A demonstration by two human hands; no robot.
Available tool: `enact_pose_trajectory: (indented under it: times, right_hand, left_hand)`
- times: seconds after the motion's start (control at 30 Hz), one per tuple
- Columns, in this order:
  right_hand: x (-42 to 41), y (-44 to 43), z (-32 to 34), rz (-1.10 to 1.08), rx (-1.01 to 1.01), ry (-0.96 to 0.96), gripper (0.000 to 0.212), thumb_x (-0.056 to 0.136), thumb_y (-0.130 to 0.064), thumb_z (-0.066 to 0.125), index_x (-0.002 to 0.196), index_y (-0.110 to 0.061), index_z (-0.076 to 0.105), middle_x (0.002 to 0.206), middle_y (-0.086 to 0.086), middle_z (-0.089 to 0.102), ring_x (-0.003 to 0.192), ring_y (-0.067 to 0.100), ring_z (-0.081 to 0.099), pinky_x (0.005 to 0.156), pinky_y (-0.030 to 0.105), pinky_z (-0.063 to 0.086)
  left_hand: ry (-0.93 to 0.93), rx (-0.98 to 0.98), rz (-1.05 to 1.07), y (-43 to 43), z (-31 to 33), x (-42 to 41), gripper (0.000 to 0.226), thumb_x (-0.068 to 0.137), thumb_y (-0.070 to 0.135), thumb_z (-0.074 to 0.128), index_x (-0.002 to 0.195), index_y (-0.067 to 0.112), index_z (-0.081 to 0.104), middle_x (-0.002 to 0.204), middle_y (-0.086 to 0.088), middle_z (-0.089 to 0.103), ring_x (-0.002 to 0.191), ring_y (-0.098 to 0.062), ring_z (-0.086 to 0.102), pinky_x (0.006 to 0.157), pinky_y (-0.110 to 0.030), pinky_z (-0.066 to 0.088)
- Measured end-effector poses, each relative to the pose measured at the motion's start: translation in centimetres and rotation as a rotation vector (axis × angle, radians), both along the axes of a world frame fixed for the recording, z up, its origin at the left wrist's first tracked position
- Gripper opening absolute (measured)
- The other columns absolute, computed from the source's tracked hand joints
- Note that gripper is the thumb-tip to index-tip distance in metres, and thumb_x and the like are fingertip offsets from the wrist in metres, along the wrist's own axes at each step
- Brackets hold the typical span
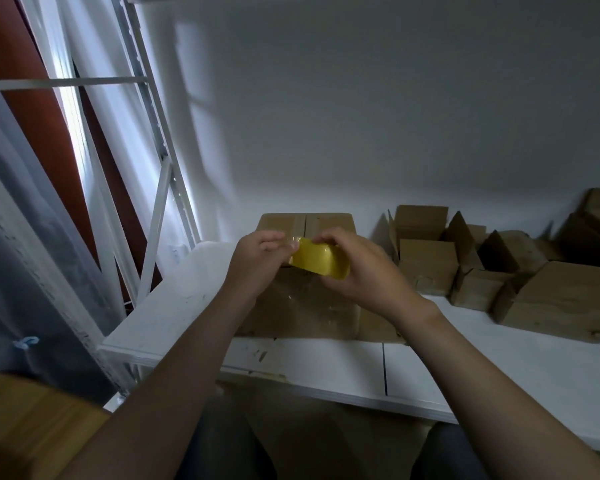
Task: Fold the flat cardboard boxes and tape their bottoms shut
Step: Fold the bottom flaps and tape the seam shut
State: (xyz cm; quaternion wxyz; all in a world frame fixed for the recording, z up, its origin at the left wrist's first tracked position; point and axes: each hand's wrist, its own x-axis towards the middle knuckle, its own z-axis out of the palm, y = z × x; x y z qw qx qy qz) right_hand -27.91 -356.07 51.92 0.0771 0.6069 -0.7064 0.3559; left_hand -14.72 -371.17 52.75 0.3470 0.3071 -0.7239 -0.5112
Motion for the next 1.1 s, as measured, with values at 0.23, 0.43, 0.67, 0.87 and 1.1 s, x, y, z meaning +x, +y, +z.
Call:
enact_pose_trajectory:
  times: [0.23, 0.43, 0.67, 0.87, 1.1]
  right_hand:
    - [-1.9, 0.8, 0.7, 0.191, 0.016, 0.105, 0.041, 0.091, -0.028, 0.071, 0.128, -0.027, 0.054, 0.112, -0.009, 0.046, 0.096, 0.008, 0.048, 0.075, 0.019, 0.043]
    - [-3.9, 0.2, 1.7, 0.072, 0.263, 0.143, 0.044, 0.093, -0.05, 0.065, 0.135, -0.041, 0.055, 0.104, -0.012, 0.044, 0.098, 0.009, 0.046, 0.077, 0.025, 0.041]
    - [-5.2, 0.7, -0.6, 0.112, 0.113, 0.058, 0.04, 0.084, -0.052, 0.075, 0.118, -0.037, 0.059, 0.116, -0.013, 0.054, 0.106, 0.012, 0.052, 0.08, 0.025, 0.044]
    - [-7.0, 2.1, -1.4, 0.109, 0.066, 0.051, 0.041, 0.083, -0.051, 0.077, 0.118, -0.034, 0.065, 0.111, -0.011, 0.06, 0.099, 0.007, 0.055, 0.079, 0.02, 0.044]
    - [-9.2, 3.7, -2.3, 0.104, 0.135, 0.159, 0.034, 0.083, -0.042, 0.079, 0.116, -0.034, 0.072, 0.095, -0.009, 0.051, 0.085, 0.009, 0.05, 0.068, 0.019, 0.038]
  left_hand:
    - [-0.006, -0.043, -0.057, -0.3, 0.3, 0.5, 0.01, 0.092, 0.023, 0.072, 0.088, 0.032, 0.077, 0.084, 0.014, 0.074, 0.087, -0.005, 0.068, 0.078, -0.022, 0.053]
    - [0.014, -0.019, 0.028, -1.8, -0.7, 1.0, 0.004, 0.09, 0.029, 0.075, 0.091, 0.03, 0.077, 0.077, 0.019, 0.073, 0.08, -0.001, 0.068, 0.08, -0.023, 0.054]
    - [0.025, 0.023, 0.075, -3.8, -1.9, 1.1, 0.003, 0.089, 0.028, 0.076, 0.087, 0.03, 0.076, 0.081, 0.01, 0.074, 0.089, -0.011, 0.068, 0.087, -0.034, 0.056]
    - [0.011, 0.059, 0.184, -6.1, -3.6, 2.0, 0.003, 0.09, 0.021, 0.075, 0.091, 0.02, 0.077, 0.089, 0.01, 0.072, 0.09, -0.009, 0.063, 0.097, -0.043, 0.055]
    - [0.069, 0.072, 0.279, -8.2, -3.8, 3.6, 0.024, 0.092, 0.023, 0.073, 0.109, 0.007, 0.075, 0.099, -0.006, 0.073, 0.102, -0.023, 0.066, 0.084, -0.037, 0.055]
